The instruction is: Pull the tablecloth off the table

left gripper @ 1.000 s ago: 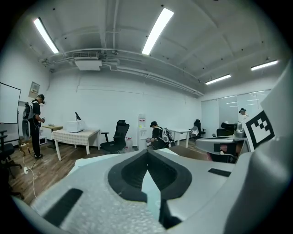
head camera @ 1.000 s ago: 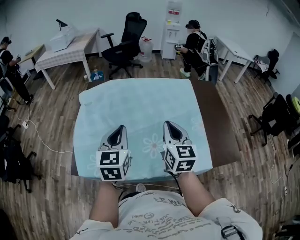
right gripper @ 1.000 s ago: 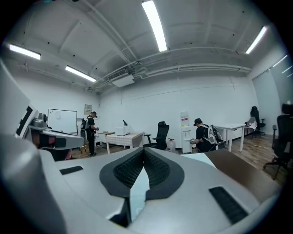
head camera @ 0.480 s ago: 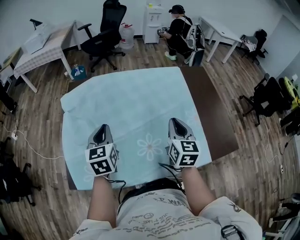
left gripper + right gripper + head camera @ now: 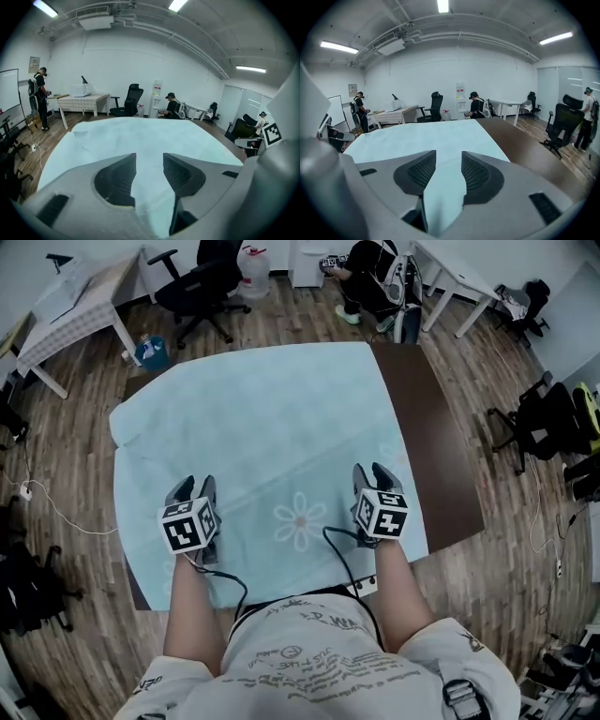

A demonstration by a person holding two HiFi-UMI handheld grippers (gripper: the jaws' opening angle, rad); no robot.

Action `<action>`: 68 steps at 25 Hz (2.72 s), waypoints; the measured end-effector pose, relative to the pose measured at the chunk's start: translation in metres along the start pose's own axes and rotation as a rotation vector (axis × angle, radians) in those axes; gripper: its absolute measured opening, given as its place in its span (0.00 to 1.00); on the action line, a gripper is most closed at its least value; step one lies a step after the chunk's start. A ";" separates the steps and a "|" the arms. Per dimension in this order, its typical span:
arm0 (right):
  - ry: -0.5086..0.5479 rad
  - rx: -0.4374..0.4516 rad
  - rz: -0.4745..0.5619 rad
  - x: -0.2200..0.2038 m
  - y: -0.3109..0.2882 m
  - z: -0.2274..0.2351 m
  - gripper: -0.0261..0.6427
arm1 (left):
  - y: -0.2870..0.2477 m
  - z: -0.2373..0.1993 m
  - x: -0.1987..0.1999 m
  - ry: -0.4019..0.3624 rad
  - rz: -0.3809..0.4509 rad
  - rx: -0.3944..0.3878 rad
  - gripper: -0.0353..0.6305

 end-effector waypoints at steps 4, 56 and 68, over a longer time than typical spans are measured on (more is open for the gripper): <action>-0.030 -0.046 -0.109 -0.033 -0.031 0.025 0.36 | -0.025 -0.037 -0.023 0.028 -0.098 0.053 0.41; -0.146 -0.044 -0.093 -0.057 -0.027 0.038 0.06 | -0.038 -0.009 -0.058 -0.080 -0.138 -0.015 0.07; -0.011 0.130 0.192 -0.003 0.072 -0.026 0.06 | 0.039 0.051 -0.018 -0.173 0.095 -0.046 0.06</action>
Point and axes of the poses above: the fingertips, and each gripper's own axes: y backward along the fingers, z to its right, x out of its top, the point moved 4 cm from there along y, backward along the fingers, and after that the axes turned 10 degrees about -x, right-handed, at the moved point
